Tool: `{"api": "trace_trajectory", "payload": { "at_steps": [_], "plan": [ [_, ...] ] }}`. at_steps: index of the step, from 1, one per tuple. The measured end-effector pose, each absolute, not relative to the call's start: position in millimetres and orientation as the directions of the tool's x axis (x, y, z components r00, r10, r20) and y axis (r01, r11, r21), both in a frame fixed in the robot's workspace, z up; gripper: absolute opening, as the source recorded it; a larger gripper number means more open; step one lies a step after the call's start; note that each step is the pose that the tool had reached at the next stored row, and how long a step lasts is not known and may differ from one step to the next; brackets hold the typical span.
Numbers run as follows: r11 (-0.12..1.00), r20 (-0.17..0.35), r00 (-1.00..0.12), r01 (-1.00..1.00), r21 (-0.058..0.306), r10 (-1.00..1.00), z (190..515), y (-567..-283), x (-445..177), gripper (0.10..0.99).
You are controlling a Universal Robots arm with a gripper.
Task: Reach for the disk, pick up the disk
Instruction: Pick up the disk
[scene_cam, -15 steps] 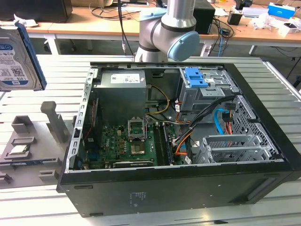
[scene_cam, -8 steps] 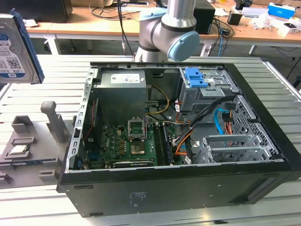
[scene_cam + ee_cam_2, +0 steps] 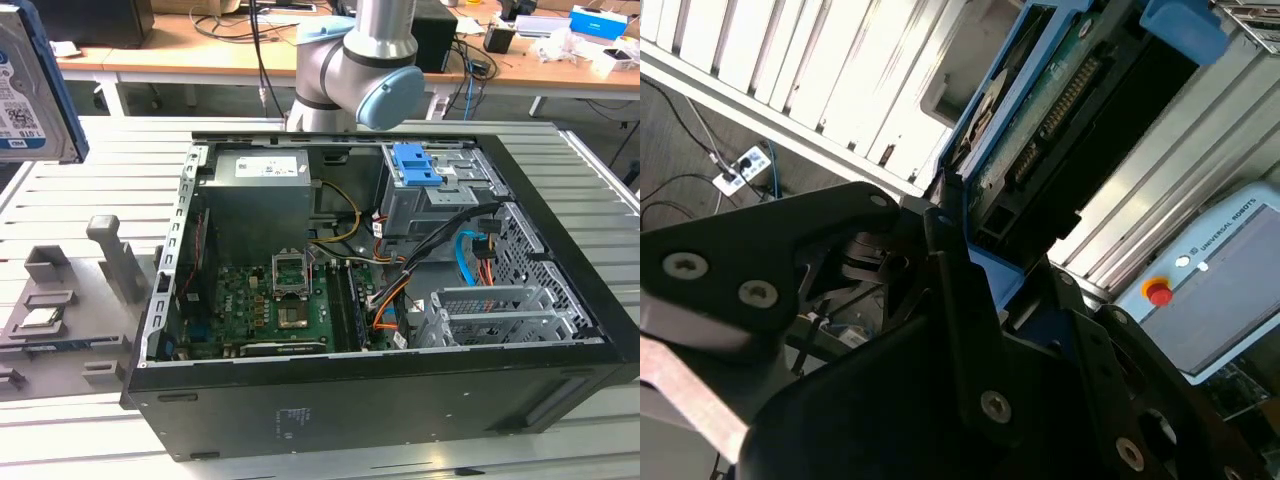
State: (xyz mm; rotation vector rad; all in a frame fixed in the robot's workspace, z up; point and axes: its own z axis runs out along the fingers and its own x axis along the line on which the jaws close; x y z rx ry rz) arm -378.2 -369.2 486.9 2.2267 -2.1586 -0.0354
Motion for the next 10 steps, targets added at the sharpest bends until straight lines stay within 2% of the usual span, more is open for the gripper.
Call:
{"api": "trace_trajectory", "payload": {
  "at_steps": [10],
  "plan": [
    [-0.031,0.012,0.031,-0.998,0.046,-0.999,512.9,-369.2,-376.7,0.369]
  ]
}}
